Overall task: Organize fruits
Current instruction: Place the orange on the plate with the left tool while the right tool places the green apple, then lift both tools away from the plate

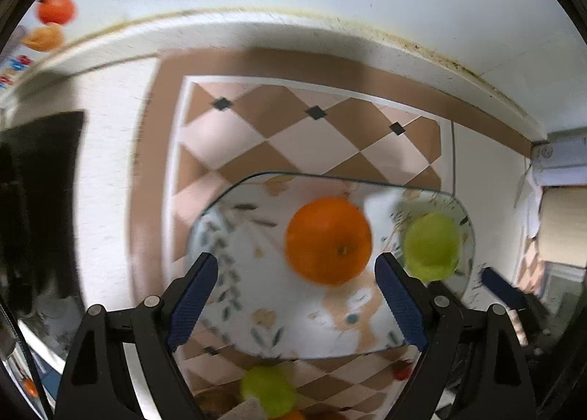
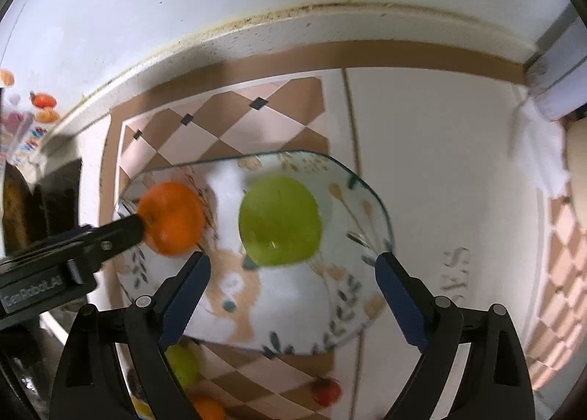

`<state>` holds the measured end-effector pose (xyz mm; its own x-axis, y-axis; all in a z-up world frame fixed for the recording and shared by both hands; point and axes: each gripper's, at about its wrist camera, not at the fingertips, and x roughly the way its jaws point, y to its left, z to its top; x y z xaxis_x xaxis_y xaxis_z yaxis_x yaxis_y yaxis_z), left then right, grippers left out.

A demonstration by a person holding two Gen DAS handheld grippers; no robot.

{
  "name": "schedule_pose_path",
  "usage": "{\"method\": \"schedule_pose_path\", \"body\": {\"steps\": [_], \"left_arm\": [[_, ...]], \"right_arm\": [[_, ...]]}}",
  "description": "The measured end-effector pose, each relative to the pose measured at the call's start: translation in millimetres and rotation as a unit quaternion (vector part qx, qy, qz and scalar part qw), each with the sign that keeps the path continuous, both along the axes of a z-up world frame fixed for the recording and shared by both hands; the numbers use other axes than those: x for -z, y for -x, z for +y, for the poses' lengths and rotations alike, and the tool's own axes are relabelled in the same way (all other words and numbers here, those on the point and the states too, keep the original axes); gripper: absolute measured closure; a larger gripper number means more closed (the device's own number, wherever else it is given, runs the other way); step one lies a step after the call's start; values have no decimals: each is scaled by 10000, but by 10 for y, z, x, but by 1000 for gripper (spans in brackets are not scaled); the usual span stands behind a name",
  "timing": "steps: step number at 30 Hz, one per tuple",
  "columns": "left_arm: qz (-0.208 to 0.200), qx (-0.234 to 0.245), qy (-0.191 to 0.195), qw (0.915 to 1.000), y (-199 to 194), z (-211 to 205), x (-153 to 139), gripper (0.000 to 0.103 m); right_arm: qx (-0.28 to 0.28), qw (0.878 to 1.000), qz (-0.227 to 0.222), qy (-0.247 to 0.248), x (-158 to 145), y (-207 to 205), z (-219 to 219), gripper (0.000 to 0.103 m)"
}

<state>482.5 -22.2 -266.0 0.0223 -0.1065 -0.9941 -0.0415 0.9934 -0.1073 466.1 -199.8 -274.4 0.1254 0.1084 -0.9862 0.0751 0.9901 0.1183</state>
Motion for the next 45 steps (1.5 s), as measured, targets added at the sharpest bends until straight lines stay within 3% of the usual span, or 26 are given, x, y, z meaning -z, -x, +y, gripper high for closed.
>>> {"method": "schedule_pose_path", "body": {"steps": [6, 12, 24, 37, 45], "left_arm": [[-618, 62, -694, 9957, 508, 151, -335, 15], [-1089, 152, -926, 9896, 920, 233, -624, 15], [-1813, 177, -721, 9806, 1762, 297, -1169, 15], [-2584, 186, -526, 9644, 2484, 370, -1836, 15], [-2800, 122, -472, 9588, 2742, 476, -1999, 15]], "right_arm": [[-65, 9993, -220, 288, -239, 387, -24, 9], [-28, 9978, -527, 395, -563, 843, -33, 9], [-7, 9896, -1327, 560, -1278, 1638, 150, 9], [13, 9758, -2090, 647, -2038, 2488, 220, 9], [47, 9769, -2102, 386, -2097, 2772, 285, 9]]}}
